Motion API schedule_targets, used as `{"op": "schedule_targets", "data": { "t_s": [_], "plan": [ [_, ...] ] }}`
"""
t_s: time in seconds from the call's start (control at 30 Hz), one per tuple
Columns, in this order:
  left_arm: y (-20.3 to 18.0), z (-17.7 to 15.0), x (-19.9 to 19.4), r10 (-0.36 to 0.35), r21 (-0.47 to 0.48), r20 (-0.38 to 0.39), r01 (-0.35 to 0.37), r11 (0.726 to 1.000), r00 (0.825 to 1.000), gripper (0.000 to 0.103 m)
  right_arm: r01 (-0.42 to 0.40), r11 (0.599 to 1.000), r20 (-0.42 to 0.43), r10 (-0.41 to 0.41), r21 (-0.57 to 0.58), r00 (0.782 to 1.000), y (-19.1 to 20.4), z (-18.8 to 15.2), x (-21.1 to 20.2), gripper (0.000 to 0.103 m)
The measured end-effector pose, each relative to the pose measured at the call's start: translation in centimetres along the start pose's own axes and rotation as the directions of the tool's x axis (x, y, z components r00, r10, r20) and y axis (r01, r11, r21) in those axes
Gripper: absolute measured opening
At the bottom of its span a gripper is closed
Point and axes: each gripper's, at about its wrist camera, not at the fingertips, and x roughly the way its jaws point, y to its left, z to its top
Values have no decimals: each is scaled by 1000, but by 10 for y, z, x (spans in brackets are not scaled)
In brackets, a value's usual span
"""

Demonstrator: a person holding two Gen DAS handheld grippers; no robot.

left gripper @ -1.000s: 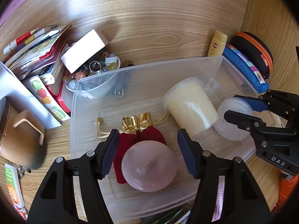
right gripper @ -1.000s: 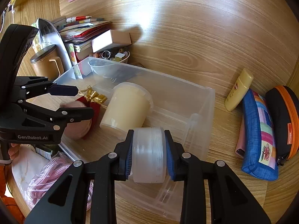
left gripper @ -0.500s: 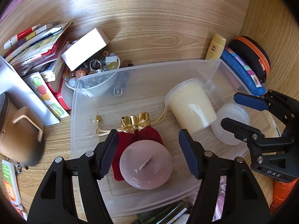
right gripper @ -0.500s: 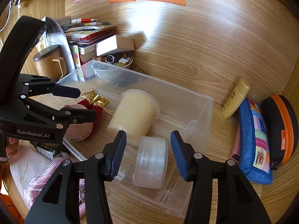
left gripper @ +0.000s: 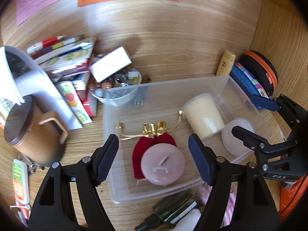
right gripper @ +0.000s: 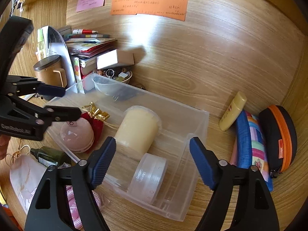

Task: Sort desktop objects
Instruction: 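Open right tool to drop the clear container while left tool lowers and releases the compact, then withdraw both tools from the bin toward the remaining table items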

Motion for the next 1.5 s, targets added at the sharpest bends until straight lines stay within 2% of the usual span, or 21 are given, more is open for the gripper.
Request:
{"op": "schedule_targets", "data": {
  "t_s": [0.13,0.37,0.57,0.93,1.13,1.27,1.5],
  "plan": [
    [13,-4,-21,27,-23,34,-27,999,999,84,3,1000,4,-3,1,1000,0,2,-3,81],
    [34,-18,-59,80,-61,103,-74,995,991,89,-4,1000,39,4,7,999,3,8,-23,82],
    [54,-39,-83,100,-95,127,-89,991,987,92,5,1000,88,-4,-11,996,18,6,-50,91],
    [92,-89,-92,135,-156,69,-123,980,988,92,2,1000,75,-1,-12,997,49,-12,-69,92],
    [100,-111,-83,131,-159,24,-126,979,991,92,-8,1000,33,8,4,999,66,-24,-63,92],
    [102,-124,-77,130,-154,-2,-129,980,992,92,-55,998,7,55,26,998,78,-32,-59,92],
    [107,-144,-64,88,-175,-41,-94,980,995,92,-72,997,-75,74,30,994,104,-48,-38,92]
  ]
}}
